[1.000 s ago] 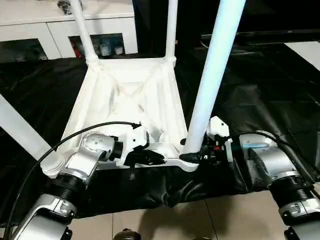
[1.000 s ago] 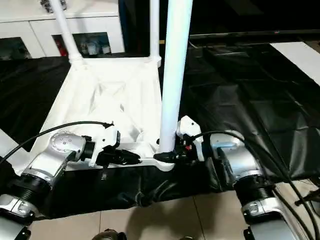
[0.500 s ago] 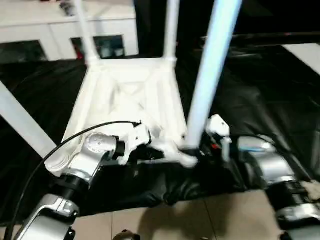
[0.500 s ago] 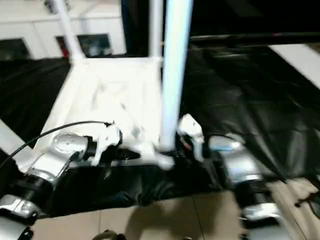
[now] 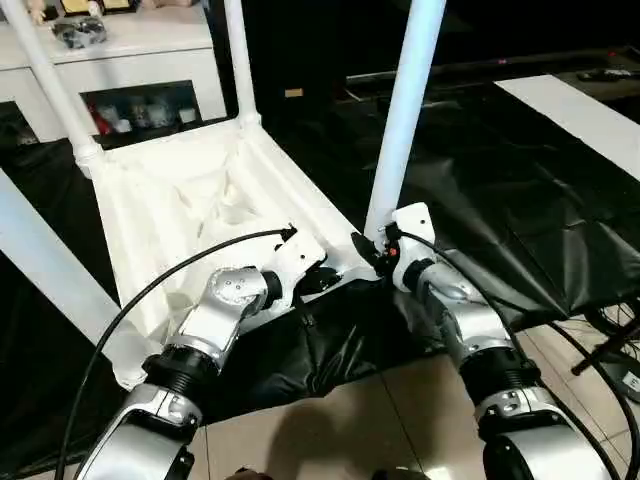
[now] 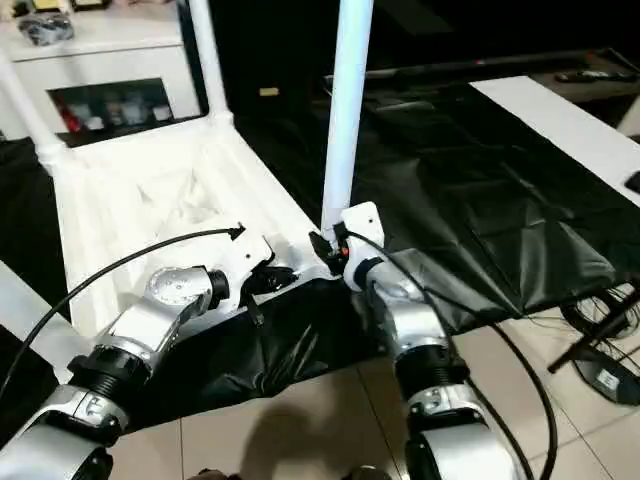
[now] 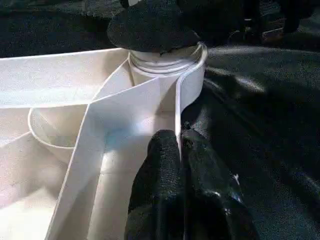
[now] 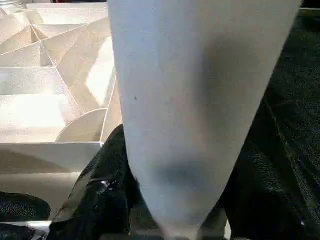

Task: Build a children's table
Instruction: Rotate leg to tighten

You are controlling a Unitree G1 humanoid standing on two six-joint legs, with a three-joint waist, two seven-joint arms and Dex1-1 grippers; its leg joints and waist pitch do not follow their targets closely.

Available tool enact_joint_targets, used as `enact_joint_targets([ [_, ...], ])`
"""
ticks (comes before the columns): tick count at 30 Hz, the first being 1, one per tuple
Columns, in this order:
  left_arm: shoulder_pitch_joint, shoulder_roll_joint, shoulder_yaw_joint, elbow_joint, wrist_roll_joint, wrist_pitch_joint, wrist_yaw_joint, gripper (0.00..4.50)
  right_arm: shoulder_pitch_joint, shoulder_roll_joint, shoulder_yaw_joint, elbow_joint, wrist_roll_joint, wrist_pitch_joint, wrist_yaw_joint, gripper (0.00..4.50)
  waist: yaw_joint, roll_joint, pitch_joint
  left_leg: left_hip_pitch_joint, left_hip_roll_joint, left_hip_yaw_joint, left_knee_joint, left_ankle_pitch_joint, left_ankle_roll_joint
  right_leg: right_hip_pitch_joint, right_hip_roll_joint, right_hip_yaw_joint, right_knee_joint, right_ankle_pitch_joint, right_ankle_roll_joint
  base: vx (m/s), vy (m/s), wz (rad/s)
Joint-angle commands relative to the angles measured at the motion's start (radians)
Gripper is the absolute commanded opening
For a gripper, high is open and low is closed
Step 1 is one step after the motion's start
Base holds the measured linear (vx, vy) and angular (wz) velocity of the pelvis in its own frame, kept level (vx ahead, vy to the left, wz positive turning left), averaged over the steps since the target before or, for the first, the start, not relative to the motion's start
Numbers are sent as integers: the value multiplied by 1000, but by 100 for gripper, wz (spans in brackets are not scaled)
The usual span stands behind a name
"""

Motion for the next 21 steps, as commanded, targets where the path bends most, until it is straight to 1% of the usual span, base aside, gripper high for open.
enact_joint_targets([
  [1,-48,-56,-35,-40,-19,-44,-14,0,12,86,81,36,21,21,97,272,-2,0,-52,33,44,-34,-94,-593,-47,15,-55,28,-92,-474,-144,0,0,0],
  [2,-46,-45,-33,-41,-19,-54,-26,0,16,71,88,29,18,13,122,277,-1,-4,-52,31,44,-33,-94,-579,-38,16,-56,31,-89,-463,-153,0,0,0],
  [3,-45,-36,-32,-41,-21,-64,-36,0,19,57,95,24,12,3,137,277,-1,-2,-53,31,44,-32,-93,-575,-35,16,-56,32,-89,-457,-156,0,0,0],
  [5,-38,-10,-30,-46,-30,-79,-76,0,26,17,108,16,-13,-32,163,303,1,-3,-55,26,45,-28,-93,-542,-27,20,-57,37,-85,-411,-171,0,0,0],
  [8,-29,21,-32,-57,-42,-94,-134,0,36,-31,115,-2,-10,-49,242,303,7,-4,-58,25,44,-22,-90,-499,-11,22,-58,40,-81,-374,-187,0,0,0],
  [9,-26,33,-32,-62,-48,-101,-157,0,42,-50,119,-11,-6,-52,280,303,12,-2,-59,24,45,-20,-89,-473,-1,25,-58,42,-78,-349,-196,0,0,0],
  [10,-23,44,-31,-67,-56,-101,-181,0,48,-72,124,-20,-3,-57,321,303,16,-5,-61,21,46,-18,-88,-447,10,29,-56,42,-75,-328,-202,0,0,0],
  [11,-21,55,-32,-70,-60,-103,-199,0,53,-91,128,-29,0,-59,355,303,20,-4,-62,22,46,-15,-86,-425,17,28,-57,43,-73,-308,-214,0,0,0],
  [12,-17,70,-31,-78,-70,-108,-237,0,65,-125,137,-48,12,-61,427,303,21,-5,-63,23,47,-14,-85,-417,21,28,-56,43,-73,-302,-219,0,0,0],
  [13,-15,77,-32,-83,-76,-111,-255,0,71,-139,142,-58,18,-61,462,303,29,-4,-64,26,49,-11,-82,-400,28,28,-55,44,-71,-287,-226,0,0,0],
  [15,-12,92,-36,-88,-81,-117,-288,0,81,-165,150,-75,27,-58,527,303,36,-4,-66,25,51,-8,-82,-367,40,29,-53,45,-67,-259,-238,0,0,0],
  [16,-10,100,-38,-90,-86,-126,-310,0,87,-181,155,-87,33,-53,565,303,46,-5,-67,23,53,-6,-80,-343,44,33,-53,43,-64,-247,-240,0,0,0],
  [17,-8,110,-38,-93,-93,-127,-335,0,95,-202,164,-101,40,-53,613,303,54,-2,-69,27,55,-3,-79,-317,50,30,-51,44,-61,-211,-248,0,0,0],
  [18,-8,121,-38,-92,-97,-135,-354,0,102,-225,175,-117,49,-45,662,303,57,-3,-71,27,56,-1,-77,-303,53,31,-50,44,-57,-188,-255,51,-10,6],
  [19,-8,128,-37,-91,-101,-139,-367,0,106,-239,181,-128,55,-40,695,303,63,-1,-74,19,57,1,-75,-252,68,39,-49,41,-45,-127,-269,51,-10,6],
  [20,-9,140,-37,-88,-107,-139,-389,0,110,-259,189,-138,60,-36,736,303,66,0,-76,18,58,1,-74,-236,72,40,-49,40,-42,-107,-271,0,0,0],
  [21,-10,151,-37,-83,-108,-143,-404,0,113,-274,197,-145,63,-32,769,303,68,-1,-77,20,58,2,-72,-224,75,39,-48,39,-40,-88,-276,0,0,0],
])
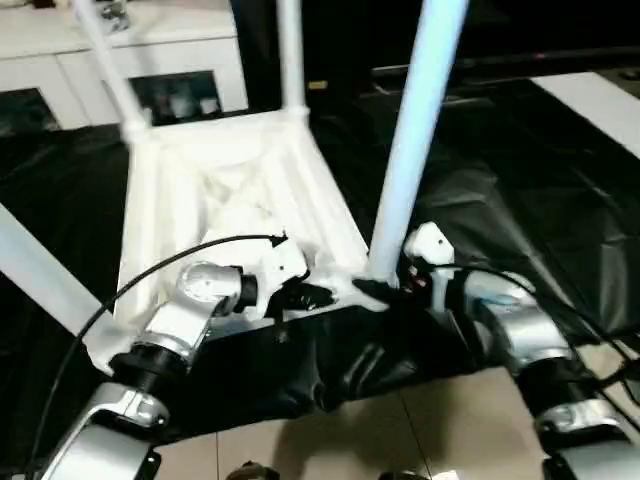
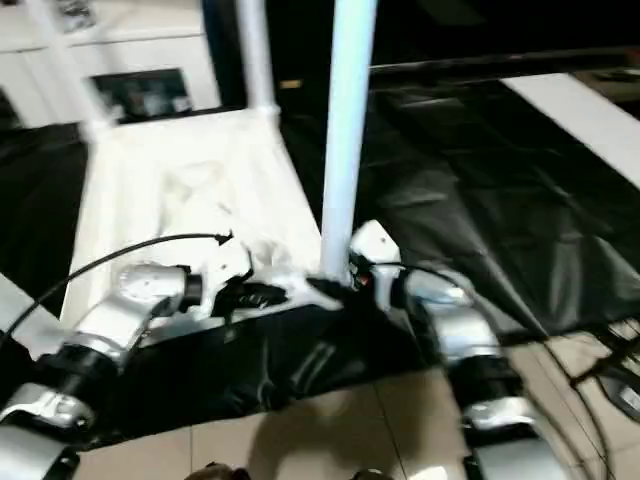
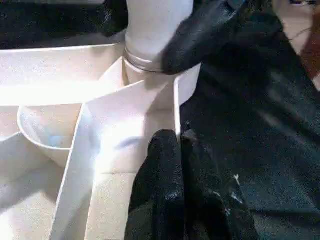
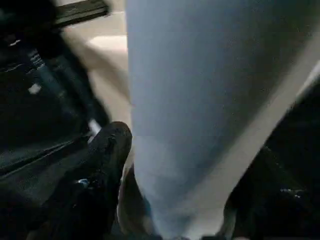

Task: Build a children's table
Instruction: Rotate leg to tighten

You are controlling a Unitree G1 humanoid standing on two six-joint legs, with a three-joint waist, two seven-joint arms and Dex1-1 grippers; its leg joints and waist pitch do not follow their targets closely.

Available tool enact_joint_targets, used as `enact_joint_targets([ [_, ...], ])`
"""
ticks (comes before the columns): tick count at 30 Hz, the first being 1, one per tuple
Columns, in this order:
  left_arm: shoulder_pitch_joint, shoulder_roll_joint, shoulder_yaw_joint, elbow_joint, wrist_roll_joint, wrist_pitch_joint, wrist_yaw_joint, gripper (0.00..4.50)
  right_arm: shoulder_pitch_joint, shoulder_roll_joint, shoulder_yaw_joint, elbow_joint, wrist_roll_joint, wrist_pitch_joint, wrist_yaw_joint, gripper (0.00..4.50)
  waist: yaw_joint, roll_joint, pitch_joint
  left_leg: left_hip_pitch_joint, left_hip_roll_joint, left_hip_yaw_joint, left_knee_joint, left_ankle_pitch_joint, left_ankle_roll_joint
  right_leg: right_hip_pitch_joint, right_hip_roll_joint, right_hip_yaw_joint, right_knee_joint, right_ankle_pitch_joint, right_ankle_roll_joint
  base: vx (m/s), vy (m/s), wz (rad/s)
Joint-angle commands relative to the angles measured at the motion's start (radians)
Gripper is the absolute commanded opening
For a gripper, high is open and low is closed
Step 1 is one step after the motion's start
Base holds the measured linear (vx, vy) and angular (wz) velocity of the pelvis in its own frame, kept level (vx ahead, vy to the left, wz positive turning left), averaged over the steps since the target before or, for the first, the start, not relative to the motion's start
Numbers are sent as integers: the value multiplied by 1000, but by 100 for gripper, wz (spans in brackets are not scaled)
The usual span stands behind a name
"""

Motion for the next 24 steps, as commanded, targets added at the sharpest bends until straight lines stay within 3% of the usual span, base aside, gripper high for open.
enact_joint_targets([
  [1,-23,5,-7,-46,-22,-36,-35,0,34,-7,72,-12,7,25,114,303,1,-2,-77,24,50,-11,-66,-213,83,43,-48,35,-41,-98,-267,0,0,0],
  [5,-24,42,-4,-39,-31,-42,-92,0,36,-43,87,-29,16,36,202,303,8,-4,-75,25,52,-8,-66,-222,83,44,-52,35,-44,-131,-264,0,0,0],
  [7,-23,66,-5,-43,-35,-38,-123,0,33,-47,89,-38,28,54,236,303,13,-5,-71,28,53,-7,-70,-260,61,41,-53,36,-51,-207,-249,0,0,0],
  [12,-26,78,-4,-42,-41,-35,-143,0,31,-46,98,-55,41,72,258,290,15,-4,-69,33,55,-8,-75,-300,25,35,-54,38,-58,-284,-226,0,0,0],
  [15,-30,80,-6,-35,-40,-39,-158,0,32,-45,105,-63,47,80,274,260,16,-5,-71,31,54,-8,-75,-285,23,38,-54,38,-54,-262,-225,0,0,0],
  [20,-31,83,-10,-34,-45,-38,-167,0,38,-48,110,-76,48,91,292,247,18,-5,-75,28,53,-6,-68,-229,45,41,-52,37,-46,-183,-242,0,0,0],
  [24,-27,80,-7,-36,-45,-36,-164,0,49,-53,110,-88,51,99,296,225,22,-5,-76,29,53,-5,-66,-222,51,41,-53,37,-46,-177,-246,0,0,0],
])
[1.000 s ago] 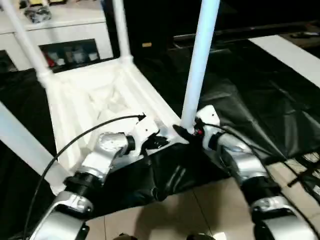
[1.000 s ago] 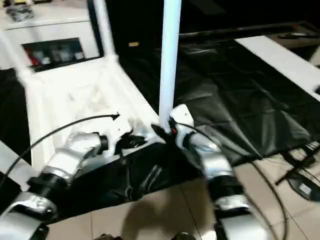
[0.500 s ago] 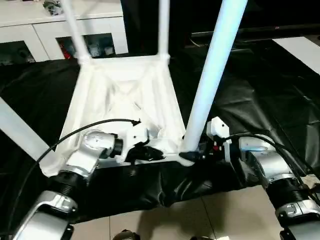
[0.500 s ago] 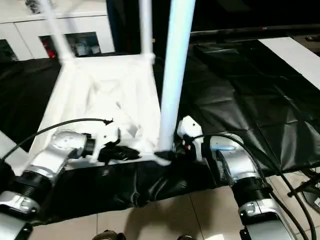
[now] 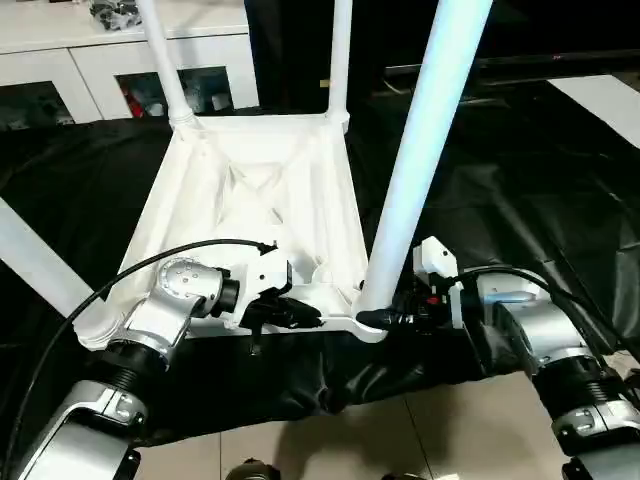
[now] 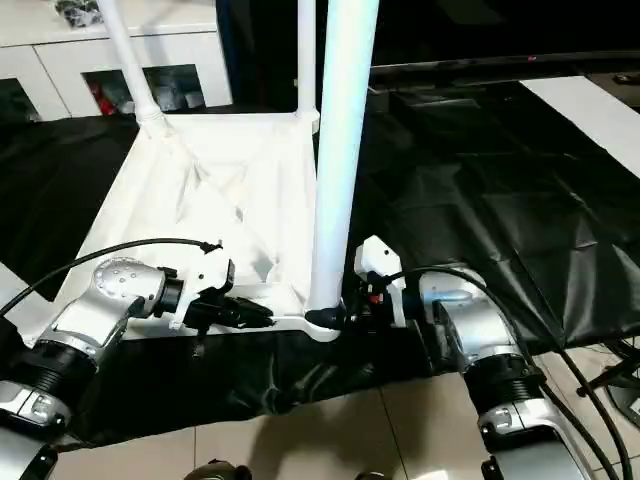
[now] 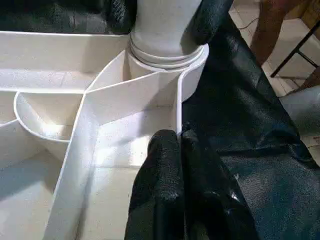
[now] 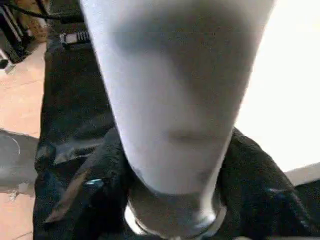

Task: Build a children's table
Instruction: Rotate leg to tighten

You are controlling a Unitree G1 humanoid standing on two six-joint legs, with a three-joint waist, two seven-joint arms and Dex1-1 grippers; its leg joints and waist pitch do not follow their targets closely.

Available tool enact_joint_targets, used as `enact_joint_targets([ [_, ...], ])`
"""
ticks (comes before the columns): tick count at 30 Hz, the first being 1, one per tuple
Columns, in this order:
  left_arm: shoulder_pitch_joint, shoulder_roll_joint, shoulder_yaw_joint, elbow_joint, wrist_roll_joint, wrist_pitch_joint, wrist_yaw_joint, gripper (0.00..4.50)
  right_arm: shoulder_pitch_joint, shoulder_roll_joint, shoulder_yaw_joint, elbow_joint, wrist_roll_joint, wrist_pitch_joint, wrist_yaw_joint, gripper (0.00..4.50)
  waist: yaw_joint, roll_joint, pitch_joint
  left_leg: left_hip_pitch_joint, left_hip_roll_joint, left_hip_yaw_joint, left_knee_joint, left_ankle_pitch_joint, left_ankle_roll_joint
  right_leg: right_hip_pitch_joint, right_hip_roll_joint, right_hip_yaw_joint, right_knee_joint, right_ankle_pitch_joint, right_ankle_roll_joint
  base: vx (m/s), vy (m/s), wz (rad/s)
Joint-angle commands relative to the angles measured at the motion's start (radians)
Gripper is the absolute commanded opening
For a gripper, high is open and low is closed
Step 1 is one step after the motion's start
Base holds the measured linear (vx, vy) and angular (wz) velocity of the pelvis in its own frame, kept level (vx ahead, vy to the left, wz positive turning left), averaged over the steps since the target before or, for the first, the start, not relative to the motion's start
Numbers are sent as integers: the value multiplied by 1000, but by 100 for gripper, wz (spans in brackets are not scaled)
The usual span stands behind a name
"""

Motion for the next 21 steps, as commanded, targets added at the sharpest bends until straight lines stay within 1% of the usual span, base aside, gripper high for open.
enact_joint_targets([
  [1,-26,-3,14,-34,-16,-14,21,0,34,10,61,-3,-8,27,52,225,-3,-3,-74,29,46,-16,-68,-234,47,41,-53,36,-49,-194,-245,0,0,0],
  [2,-26,-3,14,-34,-16,-14,21,0,34,10,61,-3,-8,27,52,218,-3,-3,-73,30,47,-17,-70,-249,40,40,-53,36,-51,-215,-240,0,0,0],
  [5,-25,-27,32,-34,-17,-3,73,0,44,23,56,-7,-4,30,23,212,-3,-3,-72,32,48,-17,-71,-269,28,38,-52,38,-53,-232,-235,0,0,0],
  [7,-29,-66,50,-34,3,28,187,0,54,71,38,6,-8,25,-71,208,-3,-4,-71,32,48,-17,-72,-275,23,37,-53,39,-53,-239,-232,0,0,0],
  [8,-28,-77,52,-36,9,35,217,0,56,88,33,12,-16,22,-108,208,-6,-7,-68,32,47,-18,-74,-294,15,36,-54,39,-58,-272,-225,0,0,0],
  [9,-28,-77,52,-36,9,35,217,0,56,88,33,12,-16,22,-108,207,-7,-7,-67,32,46,-19,-75,-303,9,36,-55,39,-59,-296,-219,0,0,0],
  [10,-31,-100,58,-36,24,50,283,0,55,122,26,32,-37,30,-192,202,-12,-10,-63,32,44,-22,-77,-331,-3,35,-57,38,-68,-379,-191,0,0,0],
  [12,-32,-108,60,-36,30,57,306,0,53,132,23,39,-44,36,-220,200,-15,-8,-62,35,43,-25,-78,-348,-13,33,-58,38,-72,-416,-177,0,0,0],
  [14,-46,-164,72,-29,56,93,432,0,30,198,10,116,-96,26,-406,199,-31,-11,-58,35,40,-29,-80,-386,-29,29,-57,35,-80,-475,-156,0,0,0],
  [15,-51,-187,75,-27,66,109,480,0,16,227,1,148,-109,32,-479,199,-37,-8,-55,35,39,-31,-80,-402,-33,27,-58,34,-82,-502,-150,-54,6,-7],
  [16,-55,-212,80,-27,76,130,535,0,3,256,-8,175,-121,34,-551,198,-55,-7,-52,36,34,-38,-79,-446,-45,27,-58,24,-91,-592,-117,-54,6,-7],
  [17,-56,-219,80,-27,79,135,547,0,-2,265,-11,183,-124,35,-573,198,-61,-7,-50,39,33,-39,-79,-464,-45,23,-57,21,-99,-617,-105,-56,12,-10],
  [18,-60,-247,82,-32,90,157,603,0,-20,301,-27,213,-138,35,-672,198,-66,-6,-52,40,32,-41,-77,-474,-44,23,-58,19,-102,-633,-94,0,0,0],
  [19,-60,-252,80,-33,93,158,611,0,-25,310,-32,220,-138,38,-693,198,-76,-6,-51,36,29,-45,-79,-486,-45,26,-56,11,-107,-649,-80,0,0,0],
  [20,-60,-259,77,-35,98,161,622,0,-32,323,-40,229,-139,42,-725,198,-82,-7,-51,33,27,-48,-80,-501,-41,27,-55,7,-113,-664,-61,0,0,0],
  [21,-61,-275,73,-39,107,165,646,0,-47,353,-57,241,-134,45,-774,198,-85,-5,-51,36,27,-49,-79,-510,-39,24,-55,6,-116,-667,-58,0,0,0],
])
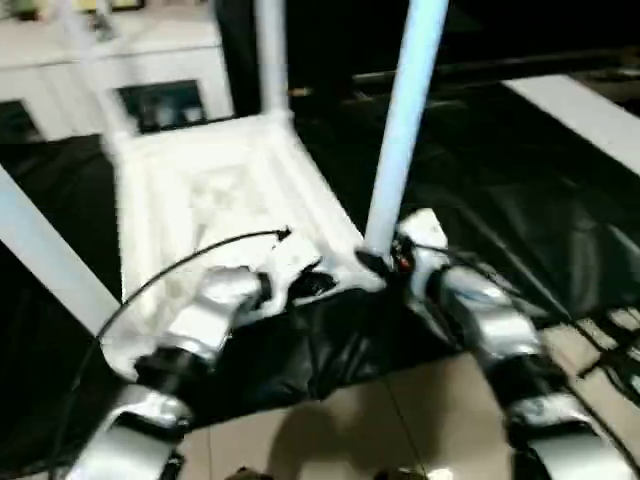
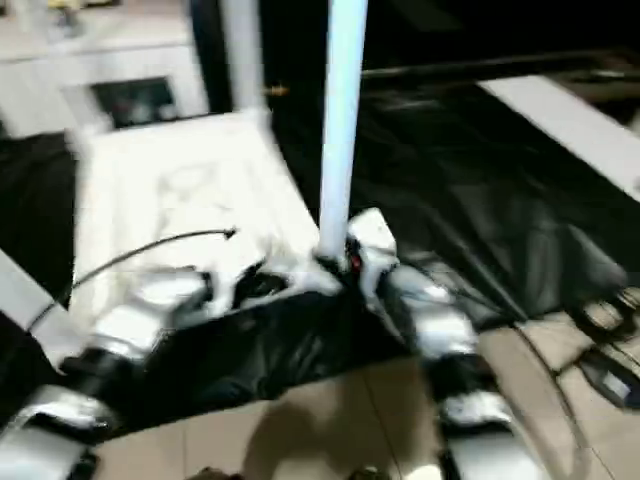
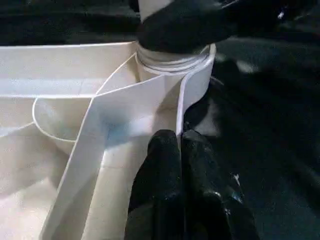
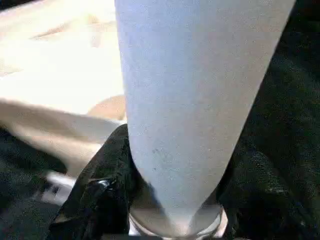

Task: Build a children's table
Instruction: Rotate leg to tighten

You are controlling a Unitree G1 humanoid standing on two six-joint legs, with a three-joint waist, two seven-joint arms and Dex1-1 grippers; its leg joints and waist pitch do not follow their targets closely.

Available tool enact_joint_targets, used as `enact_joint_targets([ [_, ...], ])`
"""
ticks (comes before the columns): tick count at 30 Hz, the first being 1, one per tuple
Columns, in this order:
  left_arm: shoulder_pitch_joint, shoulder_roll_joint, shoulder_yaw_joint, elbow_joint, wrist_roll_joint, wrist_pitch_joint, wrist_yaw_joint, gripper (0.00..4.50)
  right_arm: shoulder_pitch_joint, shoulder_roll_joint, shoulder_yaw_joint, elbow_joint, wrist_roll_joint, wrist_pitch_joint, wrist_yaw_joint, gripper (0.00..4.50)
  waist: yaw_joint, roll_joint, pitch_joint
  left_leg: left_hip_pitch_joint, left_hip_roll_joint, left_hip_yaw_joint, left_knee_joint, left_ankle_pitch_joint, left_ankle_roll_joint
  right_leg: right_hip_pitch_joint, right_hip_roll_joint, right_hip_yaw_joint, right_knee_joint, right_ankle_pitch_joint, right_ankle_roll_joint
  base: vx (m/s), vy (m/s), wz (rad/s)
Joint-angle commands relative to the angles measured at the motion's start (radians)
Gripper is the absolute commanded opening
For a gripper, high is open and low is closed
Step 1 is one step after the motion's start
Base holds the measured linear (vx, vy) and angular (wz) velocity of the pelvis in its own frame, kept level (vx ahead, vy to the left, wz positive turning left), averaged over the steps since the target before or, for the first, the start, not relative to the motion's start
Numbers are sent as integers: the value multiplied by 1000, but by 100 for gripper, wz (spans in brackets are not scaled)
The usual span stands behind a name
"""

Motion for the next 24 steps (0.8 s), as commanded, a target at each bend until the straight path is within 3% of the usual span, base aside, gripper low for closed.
enact_joint_targets([
  [1,-54,-68,7,-51,4,-7,116,0,3,123,68,78,-20,48,-54,198,-10,-1,-50,36,29,-40,-80,-535,-36,14,-52,10,-111,-659,-69,0,0,0],
  [3,-51,-72,-2,-58,13,-11,116,0,-5,141,62,82,-13,40,-58,198,-19,0,-49,35,29,-45,-82,-563,-36,16,-51,2,-113,-652,-71,0,0,0],
  [5,-40,-67,-20,-75,25,-22,99,0,-11,158,60,91,-8,11,-46,268,-24,9,-50,37,34,-51,-88,-610,-37,20,-51,-5,-116,-607,-73,0,0,0],
  [7,-33,-62,-25,-82,24,-38,84,0,-8,164,53,85,12,21,-18,274,-25,10,-52,35,37,-52,-95,-619,-39,25,-54,-3,-110,-524,-102,0,0,0],
  [10,-26,-44,-23,-80,26,-33,91,0,2,146,69,66,-15,-12,-34,314,-22,10,-52,36,37,-48,-95,-611,-41,21,-56,3,-106,-495,-125,0,0,0],
  [15,-36,-15,-6,-39,40,-59,102,0,51,99,83,-22,-24,-44,2,318,-14,9,-54,29,37,-42,-95,-550,-27,25,-58,13,-100,-443,-149,0,0,0],
  [19,-66,30,19,34,54,-111,118,0,148,24,71,-189,9,-43,62,318,-3,12,-57,26,37,-37,-95,-506,-14,30,-55,18,-95,-396,-153,0,0,0],
  [22,-72,59,38,39,43,-119,107,0,218,-18,51,-317,54,-20,106,318,-4,12,-60,8,36,-41,-98,-466,-1,49,-55,15,-87,-366,-148,0,0,0],
  [24,-71,82,46,36,34,-130,100,0,279,-58,39,-424,84,-1,135,318,-2,10,-64,3,38,-41,-96,-435,11,49,-58,16,-85,-359,-147,0,0,0],
])
